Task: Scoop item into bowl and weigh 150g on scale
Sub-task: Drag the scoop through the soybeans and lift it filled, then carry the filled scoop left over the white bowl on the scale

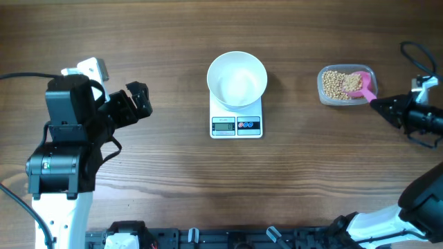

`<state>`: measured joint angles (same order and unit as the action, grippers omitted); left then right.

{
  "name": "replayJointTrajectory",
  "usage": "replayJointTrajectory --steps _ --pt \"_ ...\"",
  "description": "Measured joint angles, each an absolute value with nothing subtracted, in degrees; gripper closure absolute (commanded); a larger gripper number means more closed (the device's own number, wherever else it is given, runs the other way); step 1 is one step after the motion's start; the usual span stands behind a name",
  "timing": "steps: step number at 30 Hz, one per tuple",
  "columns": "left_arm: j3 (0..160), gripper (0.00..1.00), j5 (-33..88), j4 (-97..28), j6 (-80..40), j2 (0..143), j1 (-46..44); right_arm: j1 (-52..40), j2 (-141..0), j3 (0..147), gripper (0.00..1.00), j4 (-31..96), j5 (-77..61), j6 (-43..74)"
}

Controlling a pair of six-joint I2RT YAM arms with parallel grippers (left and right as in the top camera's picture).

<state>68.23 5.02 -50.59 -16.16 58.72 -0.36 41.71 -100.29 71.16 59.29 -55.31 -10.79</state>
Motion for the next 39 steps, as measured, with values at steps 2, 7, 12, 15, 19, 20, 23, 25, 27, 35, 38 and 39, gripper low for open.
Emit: replayJointTrajectory --steps 2,7,12,15,19,20,23,25,27,35,38,39 --pt "68.23 0.00 4.99 -50.59 -16.16 58.72 -0.36 42.46 -100.29 71.16 0.96 59.29 -57.17 -10.76" --pt "68.23 0.00 5.02 -50.61 -16.16 58.72 -0.36 43.07 -100.29 71.16 0.96 59.33 -59.51 -10.76" --pt "68.23 0.00 5.02 -50.59 -16.16 58.72 -0.36 43.07 -100.29 71.11 0.96 60.55 -61.45 -11.51" --pt "68.23 0.00 5.02 -50.59 -16.16 58.72 -0.36 43.07 -100.29 71.00 0.96 62.13 -63.94 -12.80" --pt "68.23 0.00 5.02 -50.59 -16.16 58.72 -0.36 43.07 -100.29 71.00 0.96 63.59 -67.44 -14.06" --pt "68.23 0.00 5.02 -50.61 -16.16 58.72 -0.36 43.07 -100.29 71.00 0.96 64.03 -68.34 -14.28" --pt "68.23 0.00 5.02 -50.59 -16.16 58.72 -0.36 43.00 -100.29 71.00 0.96 65.19 -70.02 -14.70" --pt "68.23 0.00 4.99 -50.59 -16.16 58.72 -0.36 42.70 -100.29 71.00 0.96 66.17 -71.22 -14.76" --pt "68.23 0.00 5.02 -50.61 -16.16 58.72 -0.36 41.95 -100.29 70.98 0.96 66.89 -72.42 -14.90" --pt "68.23 0.00 5.02 -50.59 -16.16 58.72 -0.36 32.99 -100.29 70.96 0.96 67.77 -76.25 -14.44" --pt "68.23 0.00 5.02 -50.61 -16.16 58.72 -0.36 29.08 -100.29 70.96 0.96 67.68 -76.69 -13.74" --pt "68.23 0.00 5.02 -50.61 -16.16 58.72 -0.36 27.59 -100.29 70.96 0.96 67.66 -76.77 -13.39"
